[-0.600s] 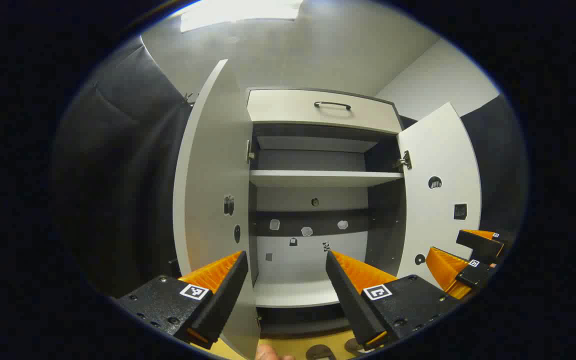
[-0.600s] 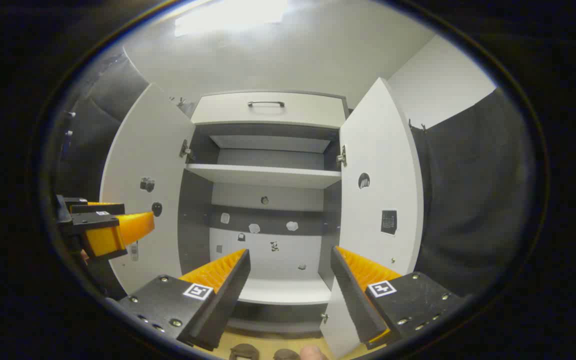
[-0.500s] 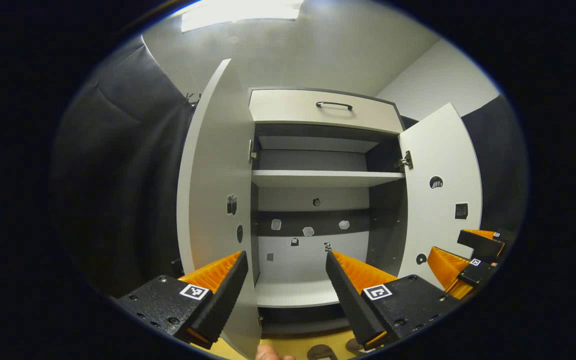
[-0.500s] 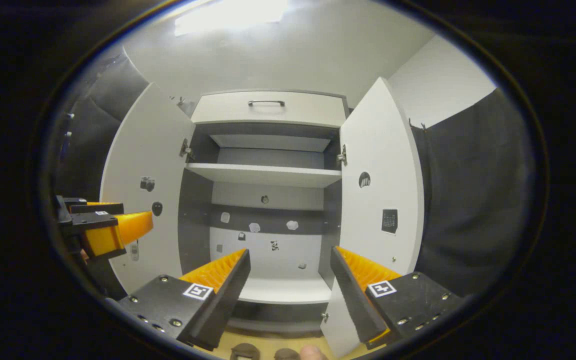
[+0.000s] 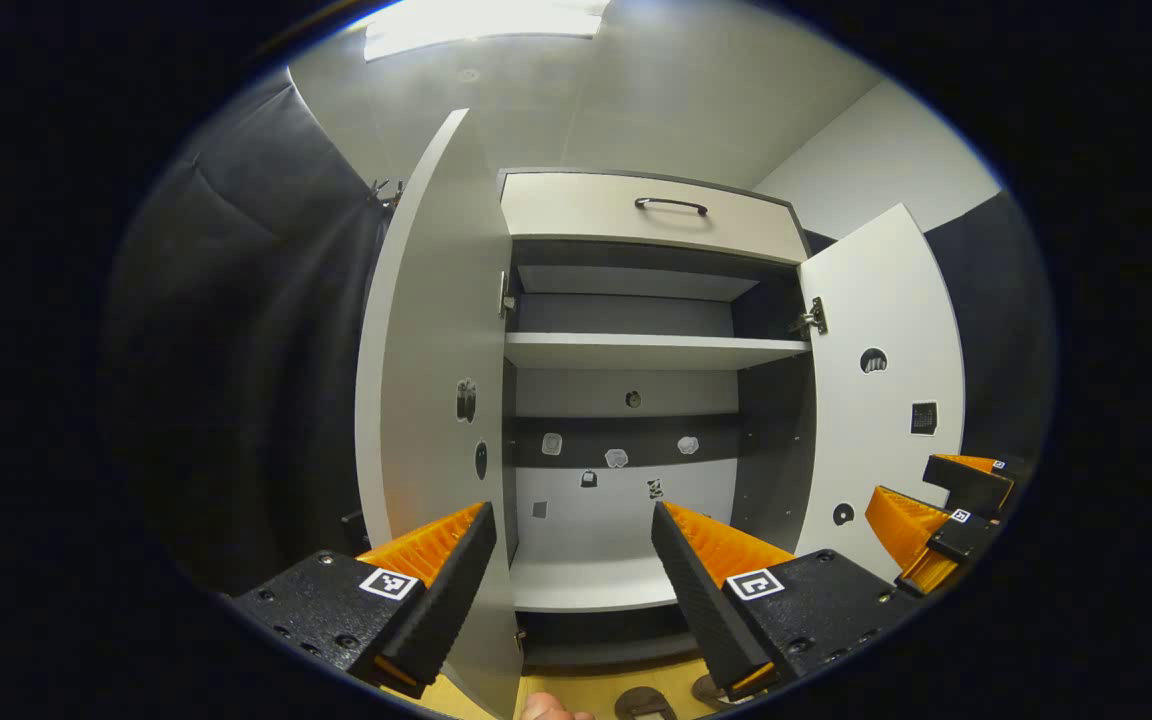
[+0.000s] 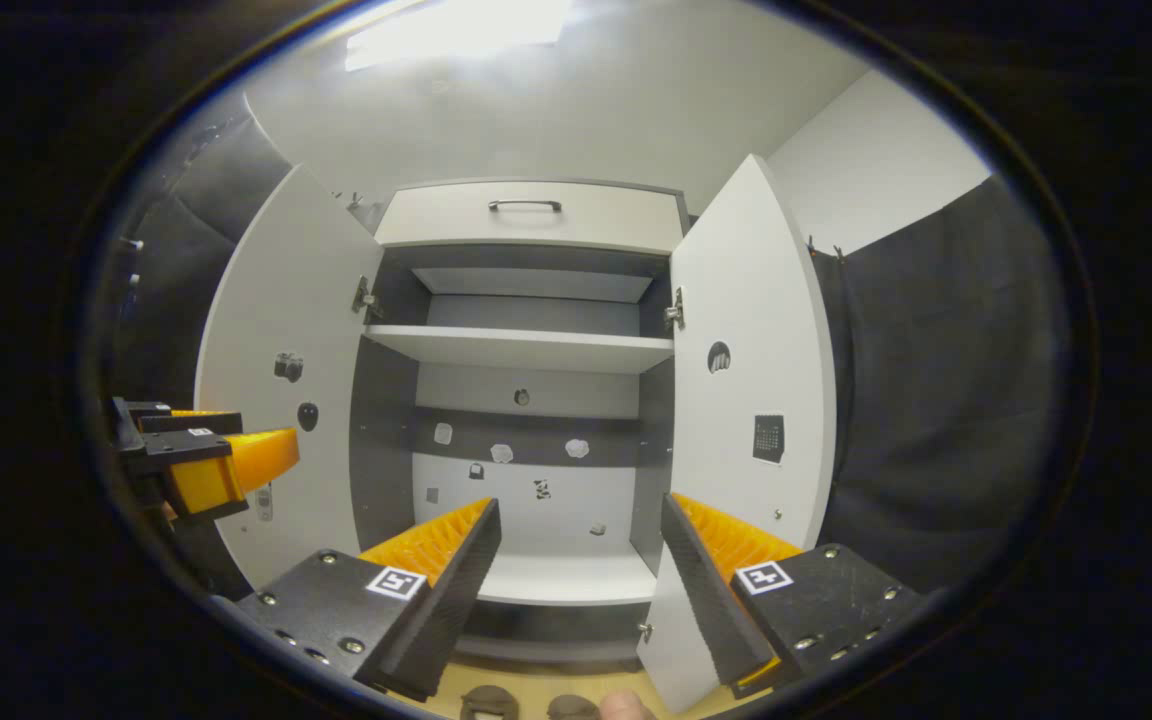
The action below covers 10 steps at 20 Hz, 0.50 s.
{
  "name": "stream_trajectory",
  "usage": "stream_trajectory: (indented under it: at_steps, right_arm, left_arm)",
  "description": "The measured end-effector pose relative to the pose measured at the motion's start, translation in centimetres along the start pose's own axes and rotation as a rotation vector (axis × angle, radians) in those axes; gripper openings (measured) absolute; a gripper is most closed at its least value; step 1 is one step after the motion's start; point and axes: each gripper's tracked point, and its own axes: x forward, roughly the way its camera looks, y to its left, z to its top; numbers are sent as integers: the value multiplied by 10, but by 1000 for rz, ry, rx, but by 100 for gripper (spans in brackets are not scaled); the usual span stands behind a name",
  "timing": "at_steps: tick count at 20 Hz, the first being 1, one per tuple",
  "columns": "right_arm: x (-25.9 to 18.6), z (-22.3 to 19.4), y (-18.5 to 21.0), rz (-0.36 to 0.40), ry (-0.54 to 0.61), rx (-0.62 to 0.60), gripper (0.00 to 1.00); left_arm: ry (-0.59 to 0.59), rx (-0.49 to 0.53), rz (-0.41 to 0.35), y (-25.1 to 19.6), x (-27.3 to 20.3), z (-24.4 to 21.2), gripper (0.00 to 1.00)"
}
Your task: Grab one shoe with the right hand and put it into the shoe cabinet, grab the other shoe with the left hand and put it into the shoe cabinet; then close the right door with the right hand and the left door with the left hand.
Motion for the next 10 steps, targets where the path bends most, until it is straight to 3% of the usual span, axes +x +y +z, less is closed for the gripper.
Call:
stream_trajectory:
  at_steps: [6,10]
  right_arm:
    - [5,-3,-2,-11,-3,-3,97]
    - [9,-37,1,6,52,-25,97]
  left_arm:
    - [-17,6,23,10,2,4,93]
    - [-19,6,29,13,4,4,93]
